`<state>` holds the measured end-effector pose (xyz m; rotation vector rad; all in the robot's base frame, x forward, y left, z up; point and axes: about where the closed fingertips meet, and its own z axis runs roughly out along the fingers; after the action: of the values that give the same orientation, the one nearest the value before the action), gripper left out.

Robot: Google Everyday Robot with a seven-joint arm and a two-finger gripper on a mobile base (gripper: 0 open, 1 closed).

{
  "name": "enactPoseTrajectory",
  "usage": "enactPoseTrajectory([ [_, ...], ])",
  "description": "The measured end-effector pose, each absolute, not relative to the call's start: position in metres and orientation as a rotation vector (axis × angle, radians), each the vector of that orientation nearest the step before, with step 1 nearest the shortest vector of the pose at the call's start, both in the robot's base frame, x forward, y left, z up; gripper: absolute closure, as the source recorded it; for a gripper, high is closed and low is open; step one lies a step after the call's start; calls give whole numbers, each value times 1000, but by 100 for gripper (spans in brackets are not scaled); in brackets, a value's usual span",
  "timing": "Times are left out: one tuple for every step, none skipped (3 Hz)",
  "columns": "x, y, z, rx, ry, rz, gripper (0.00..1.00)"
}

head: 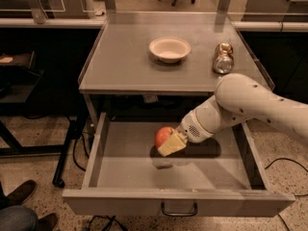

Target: Place apple into top drawer

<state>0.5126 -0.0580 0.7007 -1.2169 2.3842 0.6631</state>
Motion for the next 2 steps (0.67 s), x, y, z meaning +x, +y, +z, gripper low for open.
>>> enactPoseTrajectory([
  [501,-53,674,-1191,2407,742,100],
  [501,-53,674,-1191,2407,742,100],
])
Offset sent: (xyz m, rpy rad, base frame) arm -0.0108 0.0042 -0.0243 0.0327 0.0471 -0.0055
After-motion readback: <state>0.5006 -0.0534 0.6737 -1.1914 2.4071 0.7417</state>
